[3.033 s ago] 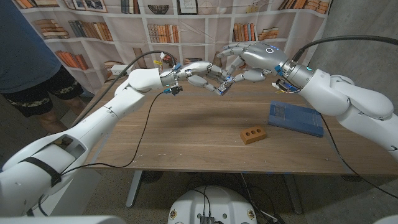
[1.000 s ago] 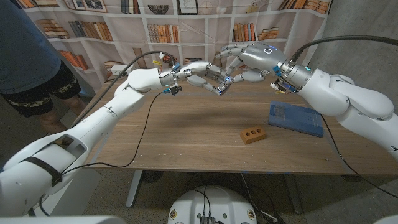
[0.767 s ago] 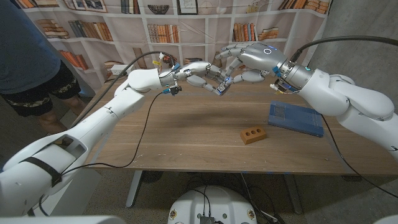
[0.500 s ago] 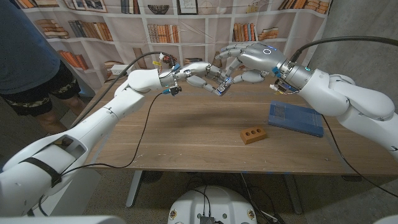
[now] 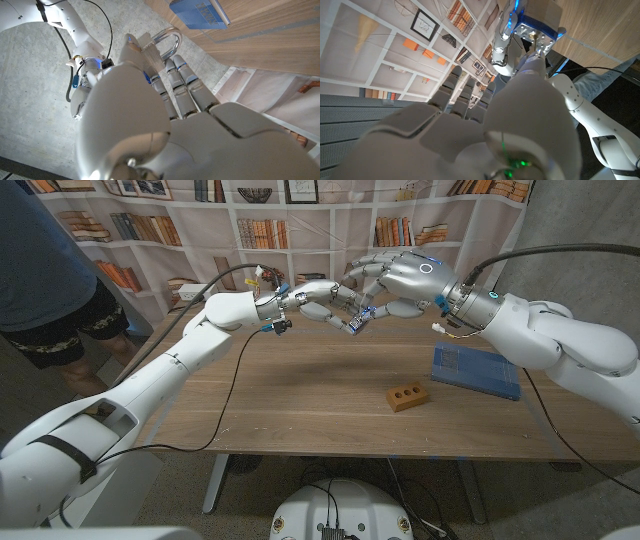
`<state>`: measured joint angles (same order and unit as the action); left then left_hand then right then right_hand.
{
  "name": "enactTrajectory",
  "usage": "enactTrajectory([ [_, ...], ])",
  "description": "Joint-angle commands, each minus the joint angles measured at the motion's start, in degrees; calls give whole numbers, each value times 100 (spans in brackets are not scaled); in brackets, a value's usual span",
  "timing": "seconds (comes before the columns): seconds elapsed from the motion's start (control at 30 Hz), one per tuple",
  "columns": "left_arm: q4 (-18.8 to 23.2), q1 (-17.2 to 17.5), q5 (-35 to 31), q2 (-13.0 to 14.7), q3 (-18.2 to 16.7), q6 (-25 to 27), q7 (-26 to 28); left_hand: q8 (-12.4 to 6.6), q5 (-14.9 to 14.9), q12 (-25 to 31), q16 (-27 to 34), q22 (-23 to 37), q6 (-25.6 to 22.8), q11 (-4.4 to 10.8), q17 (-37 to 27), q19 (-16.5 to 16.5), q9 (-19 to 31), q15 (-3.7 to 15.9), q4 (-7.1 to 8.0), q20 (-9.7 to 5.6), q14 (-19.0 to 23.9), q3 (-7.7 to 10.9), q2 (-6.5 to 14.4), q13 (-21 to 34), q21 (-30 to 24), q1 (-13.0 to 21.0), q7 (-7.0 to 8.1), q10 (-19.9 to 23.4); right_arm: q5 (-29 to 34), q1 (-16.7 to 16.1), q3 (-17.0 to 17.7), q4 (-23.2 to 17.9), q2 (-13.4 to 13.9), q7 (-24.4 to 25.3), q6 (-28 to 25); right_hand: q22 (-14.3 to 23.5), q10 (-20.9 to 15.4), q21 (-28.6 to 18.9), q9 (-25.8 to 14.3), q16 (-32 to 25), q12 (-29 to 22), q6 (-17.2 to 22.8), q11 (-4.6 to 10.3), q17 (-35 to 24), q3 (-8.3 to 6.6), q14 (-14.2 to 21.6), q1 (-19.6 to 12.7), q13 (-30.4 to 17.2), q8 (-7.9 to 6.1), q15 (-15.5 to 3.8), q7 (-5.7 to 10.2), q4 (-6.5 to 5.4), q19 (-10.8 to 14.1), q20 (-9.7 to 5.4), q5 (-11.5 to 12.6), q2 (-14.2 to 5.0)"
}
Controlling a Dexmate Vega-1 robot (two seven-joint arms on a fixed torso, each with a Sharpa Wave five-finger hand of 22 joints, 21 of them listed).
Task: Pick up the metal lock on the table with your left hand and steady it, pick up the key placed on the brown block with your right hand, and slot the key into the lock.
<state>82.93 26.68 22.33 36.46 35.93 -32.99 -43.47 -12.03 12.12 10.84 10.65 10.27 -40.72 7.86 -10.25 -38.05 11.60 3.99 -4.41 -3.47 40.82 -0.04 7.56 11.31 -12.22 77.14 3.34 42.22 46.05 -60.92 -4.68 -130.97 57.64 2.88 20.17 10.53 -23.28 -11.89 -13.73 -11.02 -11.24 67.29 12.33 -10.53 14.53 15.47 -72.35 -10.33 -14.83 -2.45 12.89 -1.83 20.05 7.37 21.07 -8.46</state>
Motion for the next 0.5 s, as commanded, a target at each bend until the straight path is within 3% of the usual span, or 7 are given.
enactTrajectory([
  [0.03, 13, -3, -28, -5, 10, -4, 0, -24, -5, 49, 16, 33, -24, 3, -17, 24, 22, 625, 4, -208, 11, 0, 27, 17, -50, -11, -4, 38, 542, -94, 97, -199, 38, 124, 23, 23, -150, -24, -83, -41, -77, 55, -1, -22, 5, 93, -74, -39, -77, -296, -7, -30, 74, -6, 26, -8],
  [0.5, -71, -80, -50, -23, 50, 18, -76, -24, -7, 47, 20, 33, -29, -6, -16, 21, 21, 626, 4, -203, 27, 4, 27, 17, -54, -12, -18, 38, 769, 67, -13, -383, -48, -124, -200, 23, -315, -18, -161, -39, -124, 53, 5, -27, 3, 140, -60, -60, -138, -312, -10, -45, 91, 16, 57, -1],
])
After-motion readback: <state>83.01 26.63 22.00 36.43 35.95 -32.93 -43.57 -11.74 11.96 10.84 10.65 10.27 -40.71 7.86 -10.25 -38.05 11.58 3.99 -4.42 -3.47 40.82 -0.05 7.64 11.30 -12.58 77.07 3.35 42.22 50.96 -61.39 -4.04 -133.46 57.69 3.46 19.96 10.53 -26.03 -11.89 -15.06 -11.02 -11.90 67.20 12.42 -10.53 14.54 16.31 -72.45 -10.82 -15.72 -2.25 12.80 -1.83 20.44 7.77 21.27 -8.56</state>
